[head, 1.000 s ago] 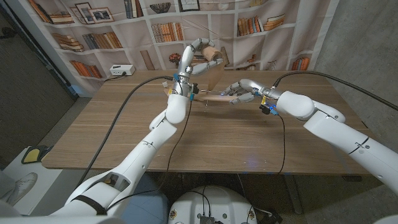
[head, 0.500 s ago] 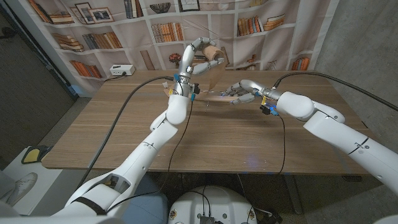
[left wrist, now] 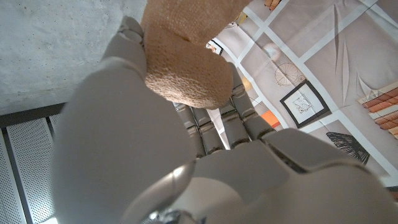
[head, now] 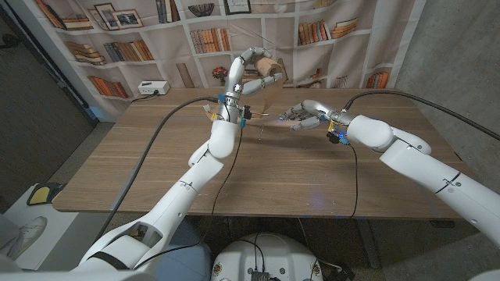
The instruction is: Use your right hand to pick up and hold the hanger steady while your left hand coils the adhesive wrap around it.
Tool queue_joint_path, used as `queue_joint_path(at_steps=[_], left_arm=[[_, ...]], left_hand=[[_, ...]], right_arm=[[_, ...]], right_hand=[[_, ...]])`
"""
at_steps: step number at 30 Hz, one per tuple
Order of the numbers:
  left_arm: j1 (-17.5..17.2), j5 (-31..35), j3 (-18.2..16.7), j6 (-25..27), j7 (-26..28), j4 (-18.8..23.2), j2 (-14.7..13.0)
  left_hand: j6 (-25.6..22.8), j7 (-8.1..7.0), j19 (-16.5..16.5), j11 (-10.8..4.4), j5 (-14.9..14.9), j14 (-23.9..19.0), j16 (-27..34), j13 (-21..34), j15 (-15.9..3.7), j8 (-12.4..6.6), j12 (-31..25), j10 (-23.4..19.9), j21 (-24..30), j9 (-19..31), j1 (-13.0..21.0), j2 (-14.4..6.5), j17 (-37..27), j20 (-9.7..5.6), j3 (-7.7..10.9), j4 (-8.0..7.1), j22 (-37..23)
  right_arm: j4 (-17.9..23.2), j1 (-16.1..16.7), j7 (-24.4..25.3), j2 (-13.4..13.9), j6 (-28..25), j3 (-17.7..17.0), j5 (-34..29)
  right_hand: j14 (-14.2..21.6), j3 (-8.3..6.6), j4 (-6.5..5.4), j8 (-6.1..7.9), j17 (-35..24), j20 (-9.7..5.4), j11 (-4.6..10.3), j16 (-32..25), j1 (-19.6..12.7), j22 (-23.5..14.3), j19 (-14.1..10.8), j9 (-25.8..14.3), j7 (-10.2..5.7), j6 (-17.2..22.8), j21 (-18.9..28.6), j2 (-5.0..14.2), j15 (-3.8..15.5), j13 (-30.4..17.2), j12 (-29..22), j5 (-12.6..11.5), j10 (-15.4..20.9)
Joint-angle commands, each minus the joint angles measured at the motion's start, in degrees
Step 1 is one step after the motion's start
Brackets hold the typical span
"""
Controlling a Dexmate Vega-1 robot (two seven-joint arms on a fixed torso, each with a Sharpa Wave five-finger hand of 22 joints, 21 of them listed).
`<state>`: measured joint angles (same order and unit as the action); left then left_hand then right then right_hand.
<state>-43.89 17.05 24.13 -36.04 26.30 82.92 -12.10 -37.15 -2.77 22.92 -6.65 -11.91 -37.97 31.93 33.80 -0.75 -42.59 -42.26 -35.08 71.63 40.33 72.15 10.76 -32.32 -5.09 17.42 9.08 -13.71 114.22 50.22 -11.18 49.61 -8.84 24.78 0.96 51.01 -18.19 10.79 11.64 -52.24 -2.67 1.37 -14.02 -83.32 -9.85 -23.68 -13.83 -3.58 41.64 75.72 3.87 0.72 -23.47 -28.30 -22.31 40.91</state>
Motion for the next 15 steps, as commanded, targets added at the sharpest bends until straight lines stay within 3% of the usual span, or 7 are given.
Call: queue_joint_path(at_steps=[1,15], left_arm=[[-1.97,-1.11,-0.28,0.12,-0.50,2.96,-0.48],[-3.32,-1.90,-0.39,0.14,-0.36,4.77,-0.68]], left_hand=[[-0.30,0.05,-0.03,-0.02,-0.04,-10.48,0.21,0.07,-9.90,-0.48,-0.31,-0.41,0.40,0.22,19.00,-19.48,-3.04,-0.30,0.26,0.04,0.14],[-0.26,-0.09,-0.06,-0.20,-0.05,-10.47,0.07,-0.01,-9.83,-0.54,-0.55,-0.34,0.86,0.19,19.00,-19.49,-2.97,-0.20,0.35,0.06,1.01]], right_arm=[[-0.30,-0.43,1.03,-0.52,-0.38,0.17,-0.98],[-0.47,-1.07,3.18,-1.80,-1.14,-0.03,-1.68]], right_hand=[[6.53,-1.38,-1.40,-0.13,-0.15,-5.86,4.86,-0.33,-1.12,-0.16,0.30,-0.16,-0.34,0.32,0.52,1.52,12.62,-8.76,-0.09,-0.21,5.18],[6.45,-1.36,-1.41,-0.13,-0.13,-5.83,4.77,-0.33,-1.13,-0.10,0.36,-0.16,-0.32,0.33,0.52,1.56,12.62,-8.79,-0.01,-0.21,5.25]])
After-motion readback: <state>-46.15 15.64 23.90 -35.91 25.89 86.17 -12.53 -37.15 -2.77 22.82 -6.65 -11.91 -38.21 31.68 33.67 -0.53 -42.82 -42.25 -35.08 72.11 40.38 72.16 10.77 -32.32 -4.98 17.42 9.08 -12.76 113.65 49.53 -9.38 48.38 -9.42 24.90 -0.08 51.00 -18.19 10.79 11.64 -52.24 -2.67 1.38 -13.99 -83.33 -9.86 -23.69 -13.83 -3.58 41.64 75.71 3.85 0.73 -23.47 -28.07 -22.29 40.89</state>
